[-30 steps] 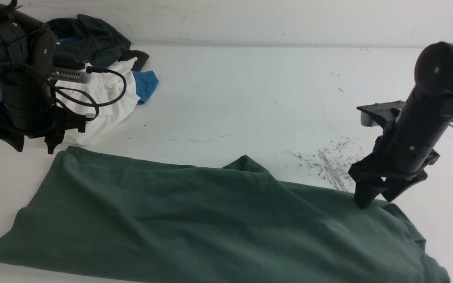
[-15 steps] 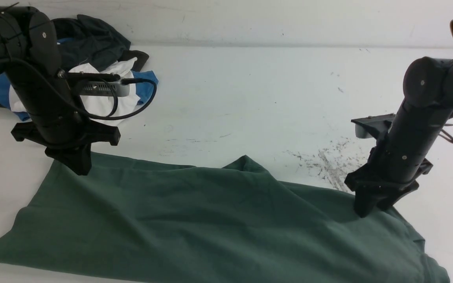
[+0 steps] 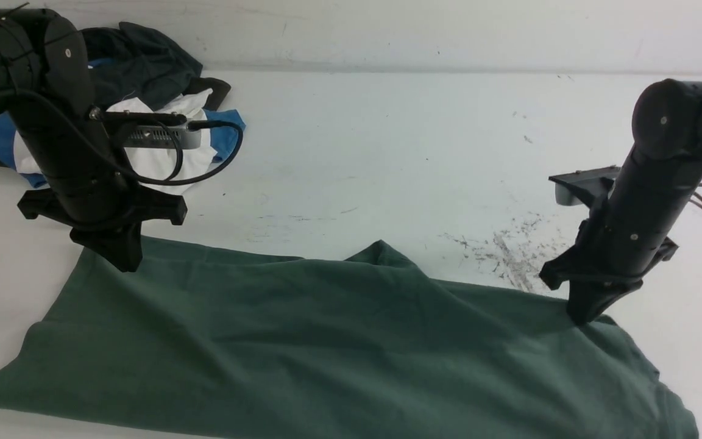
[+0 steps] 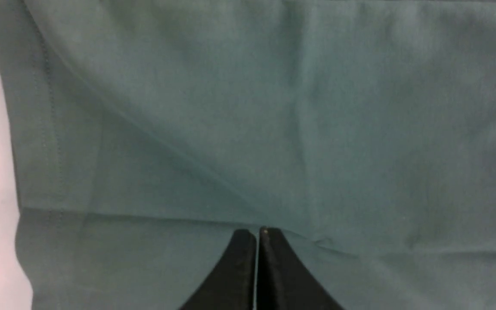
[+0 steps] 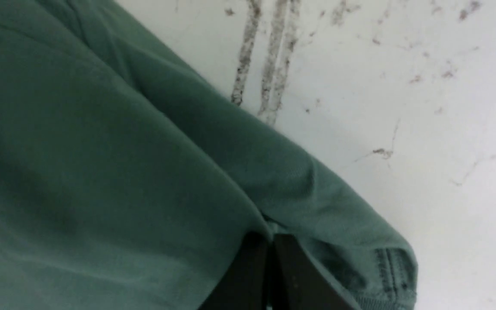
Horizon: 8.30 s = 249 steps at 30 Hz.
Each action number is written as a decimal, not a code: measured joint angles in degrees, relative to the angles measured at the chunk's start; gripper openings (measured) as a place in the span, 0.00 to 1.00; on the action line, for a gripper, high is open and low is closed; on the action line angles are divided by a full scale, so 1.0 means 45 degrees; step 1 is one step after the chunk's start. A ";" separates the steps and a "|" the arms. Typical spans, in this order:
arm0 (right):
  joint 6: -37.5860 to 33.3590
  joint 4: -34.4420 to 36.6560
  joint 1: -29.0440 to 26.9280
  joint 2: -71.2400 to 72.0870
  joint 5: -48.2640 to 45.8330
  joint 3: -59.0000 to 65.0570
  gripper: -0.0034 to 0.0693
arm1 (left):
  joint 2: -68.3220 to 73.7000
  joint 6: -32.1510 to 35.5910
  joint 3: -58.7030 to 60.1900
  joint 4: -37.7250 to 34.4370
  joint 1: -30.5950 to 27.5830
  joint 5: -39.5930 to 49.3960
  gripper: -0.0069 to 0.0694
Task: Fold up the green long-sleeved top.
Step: Use both arms to drag the lower edge of the fabric forward and fold it over the upper edge, then use the right arm to clamp the right edge of the fabric, then use the right arm to drag the right edge of the fabric to the left and folds it over the left edge
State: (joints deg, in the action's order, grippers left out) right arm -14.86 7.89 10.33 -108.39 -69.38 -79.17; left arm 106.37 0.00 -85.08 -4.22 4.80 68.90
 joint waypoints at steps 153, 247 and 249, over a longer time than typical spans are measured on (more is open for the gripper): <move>0.1738 -0.0575 -0.4409 -0.0952 0.0521 0.1702 0.61 | -0.0267 -0.1394 0.4982 -0.0095 0.0758 -0.4885 0.09; 0.3790 0.1269 0.4096 0.0290 -0.0203 -0.5566 0.46 | -0.6051 -0.1028 0.5181 -0.0788 0.0758 -0.2159 0.09; 0.3733 0.0281 0.3417 0.0844 -0.0290 -0.5402 0.32 | -0.5877 -0.0710 0.4933 -0.1318 0.0758 -0.2076 0.09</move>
State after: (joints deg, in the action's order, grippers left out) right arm 1.94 9.16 25.71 -104.59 -70.68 -103.48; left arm 79.92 -3.19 -62.88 -10.15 8.21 59.57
